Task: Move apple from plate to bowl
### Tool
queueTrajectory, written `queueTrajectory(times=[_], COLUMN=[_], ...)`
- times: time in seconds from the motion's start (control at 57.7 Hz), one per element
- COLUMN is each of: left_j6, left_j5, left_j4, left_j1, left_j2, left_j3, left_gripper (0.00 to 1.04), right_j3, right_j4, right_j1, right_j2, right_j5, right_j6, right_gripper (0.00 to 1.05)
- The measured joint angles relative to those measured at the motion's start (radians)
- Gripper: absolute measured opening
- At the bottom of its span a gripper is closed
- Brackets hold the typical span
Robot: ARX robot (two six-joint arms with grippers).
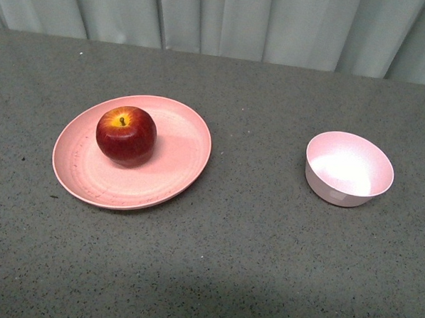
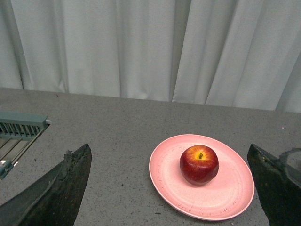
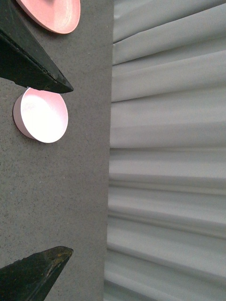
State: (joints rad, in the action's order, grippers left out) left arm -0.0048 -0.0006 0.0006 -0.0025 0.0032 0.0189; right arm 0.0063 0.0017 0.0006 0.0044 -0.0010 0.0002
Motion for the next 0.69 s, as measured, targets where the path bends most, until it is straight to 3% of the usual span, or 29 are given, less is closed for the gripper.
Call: queueTrajectory(times=[0.693], left_j6=[0.000], left_j5=[0.000], left_j4=[0.000], left_j1=[0.000], left_j2=[0.000], left_j3=[0.000], left_gripper=[0.98], right_j3=[0.000], right_j4=[0.000], right_j1=[0.000], right_j2=[0.000], right_j5=[0.000], right_j6=[0.000], right_gripper=[0.95])
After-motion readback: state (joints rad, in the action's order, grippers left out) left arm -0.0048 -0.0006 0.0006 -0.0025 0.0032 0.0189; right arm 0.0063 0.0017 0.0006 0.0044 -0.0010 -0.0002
